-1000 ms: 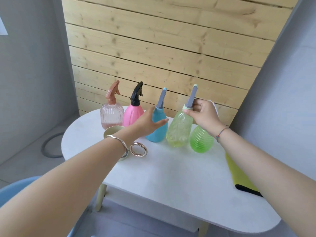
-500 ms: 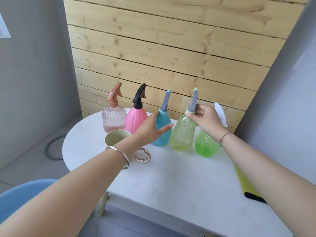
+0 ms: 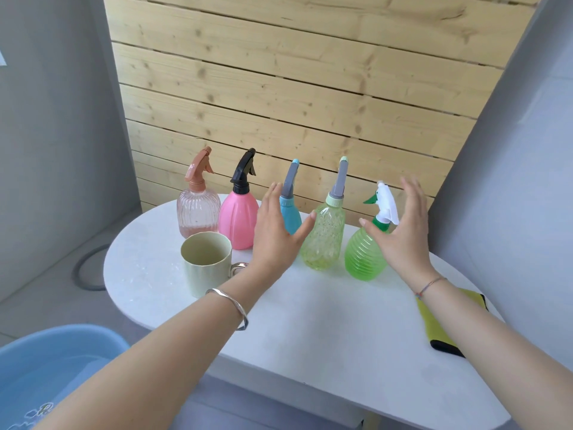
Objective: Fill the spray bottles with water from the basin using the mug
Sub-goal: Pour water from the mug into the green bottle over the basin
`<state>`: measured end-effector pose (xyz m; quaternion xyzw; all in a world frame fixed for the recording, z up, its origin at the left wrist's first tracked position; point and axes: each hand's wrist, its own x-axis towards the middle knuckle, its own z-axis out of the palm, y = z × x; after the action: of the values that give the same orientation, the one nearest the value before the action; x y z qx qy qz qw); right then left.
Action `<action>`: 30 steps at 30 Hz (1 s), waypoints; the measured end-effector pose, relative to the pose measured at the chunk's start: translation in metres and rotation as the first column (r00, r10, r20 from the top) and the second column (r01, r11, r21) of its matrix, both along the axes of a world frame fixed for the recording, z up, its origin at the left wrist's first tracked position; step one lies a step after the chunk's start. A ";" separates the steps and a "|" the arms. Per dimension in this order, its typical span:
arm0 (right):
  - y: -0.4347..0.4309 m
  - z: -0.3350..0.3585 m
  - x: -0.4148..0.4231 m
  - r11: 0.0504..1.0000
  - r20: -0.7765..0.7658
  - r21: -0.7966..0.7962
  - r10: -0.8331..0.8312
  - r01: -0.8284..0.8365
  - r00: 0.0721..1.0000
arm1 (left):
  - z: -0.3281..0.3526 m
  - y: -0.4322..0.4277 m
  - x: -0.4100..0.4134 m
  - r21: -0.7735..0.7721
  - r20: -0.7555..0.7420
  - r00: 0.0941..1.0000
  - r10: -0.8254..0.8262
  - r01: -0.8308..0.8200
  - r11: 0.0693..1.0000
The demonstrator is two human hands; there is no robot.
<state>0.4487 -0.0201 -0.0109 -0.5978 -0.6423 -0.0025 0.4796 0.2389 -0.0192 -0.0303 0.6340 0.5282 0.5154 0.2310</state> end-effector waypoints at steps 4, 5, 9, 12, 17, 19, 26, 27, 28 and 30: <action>0.012 -0.016 0.007 0.946 -0.414 -0.323 -0.126 -0.016 0.902 | -0.007 -0.006 0.007 0.041 0.024 0.996 0.086 -0.087 0.995; 0.015 -0.021 0.008 0.939 -0.462 -0.338 -0.113 -0.057 0.880 | -0.009 -0.008 0.008 0.051 0.008 0.996 0.085 -0.086 0.995; 0.016 -0.036 0.010 0.969 -0.439 -0.236 -0.041 -0.071 0.898 | -0.020 -0.015 0.010 0.053 -0.034 0.999 0.024 -0.023 0.998; 0.002 -0.030 0.007 0.976 -0.424 -0.198 -0.003 -0.089 0.905 | -0.020 -0.019 0.009 0.039 -0.036 0.999 -0.020 0.021 0.999; -0.039 0.006 -0.014 0.976 -0.474 -0.117 0.108 -0.185 0.874 | -0.019 -0.043 0.015 -0.197 0.049 0.930 -0.365 0.367 0.909; -0.056 0.017 -0.025 0.958 -0.535 -0.095 0.181 -0.272 0.825 | -0.022 -0.053 0.020 -0.275 0.125 0.895 -0.428 0.445 0.852; -0.079 0.028 -0.045 0.889 -0.715 -0.063 0.277 -0.453 0.642 | -0.006 -0.069 0.015 -0.281 0.274 0.847 -0.455 0.523 0.805; -0.080 0.029 -0.046 0.880 -0.718 -0.058 0.290 -0.471 0.632 | -0.004 -0.070 0.011 -0.291 0.311 0.828 -0.467 0.550 0.783; -0.080 0.031 -0.048 0.868 -0.727 -0.054 0.305 -0.493 0.616 | -0.004 -0.070 0.007 -0.306 0.346 0.802 -0.488 0.588 0.749; -0.078 0.033 -0.049 0.828 -0.766 -0.044 0.331 -0.558 0.551 | -0.003 -0.069 -0.002 -0.340 0.470 0.701 -0.536 0.704 0.623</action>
<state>0.4002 -0.0979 0.0221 -0.4244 -0.5200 0.4507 0.5884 0.2368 -0.0884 -0.0329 0.6028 0.3405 0.3440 0.6344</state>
